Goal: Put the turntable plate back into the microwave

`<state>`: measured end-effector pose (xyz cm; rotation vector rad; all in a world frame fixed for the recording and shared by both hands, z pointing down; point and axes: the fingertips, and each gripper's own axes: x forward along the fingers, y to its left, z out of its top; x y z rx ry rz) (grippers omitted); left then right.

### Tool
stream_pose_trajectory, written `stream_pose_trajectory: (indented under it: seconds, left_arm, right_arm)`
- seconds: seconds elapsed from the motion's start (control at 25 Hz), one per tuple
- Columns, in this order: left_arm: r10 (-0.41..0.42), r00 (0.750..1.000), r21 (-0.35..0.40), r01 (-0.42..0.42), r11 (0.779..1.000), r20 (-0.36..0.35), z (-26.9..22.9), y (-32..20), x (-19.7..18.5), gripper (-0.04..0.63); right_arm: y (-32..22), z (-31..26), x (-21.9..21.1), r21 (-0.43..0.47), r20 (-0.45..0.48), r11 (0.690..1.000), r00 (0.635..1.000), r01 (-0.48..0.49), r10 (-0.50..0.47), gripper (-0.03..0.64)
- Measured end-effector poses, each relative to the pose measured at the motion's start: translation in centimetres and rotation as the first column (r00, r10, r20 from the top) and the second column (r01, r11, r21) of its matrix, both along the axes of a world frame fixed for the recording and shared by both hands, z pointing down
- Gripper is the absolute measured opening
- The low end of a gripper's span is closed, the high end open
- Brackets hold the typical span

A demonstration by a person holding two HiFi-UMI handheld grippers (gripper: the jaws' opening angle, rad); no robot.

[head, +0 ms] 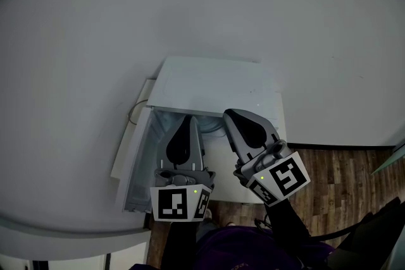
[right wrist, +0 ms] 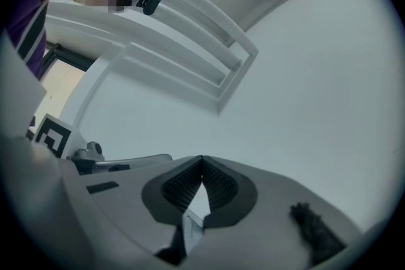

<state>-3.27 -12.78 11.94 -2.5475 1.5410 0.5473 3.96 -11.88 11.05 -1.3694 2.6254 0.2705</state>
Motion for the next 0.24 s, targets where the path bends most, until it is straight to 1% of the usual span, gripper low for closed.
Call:
stream_pose_trajectory:
  seconds: [0.12, 0.24]
  left_arm:
    - [-0.001, 1.000, 0.002, 0.001, 1.000, 0.004, 0.04, -0.09, 0.00, 0.006]
    - [-0.007, 1.000, 0.009, 0.007, 1.000, 0.027, 0.12, -0.13, 0.18, 0.006]
  right_arm:
    - [-0.08, 0.04, -0.05, -0.004, 0.001, 1.000, 1.000, 0.000, 0.000, 0.011]
    - [-0.14, 0.07, -0.13, 0.001, -0.006, 1.000, 1.000, 0.005, -0.005, 0.011]
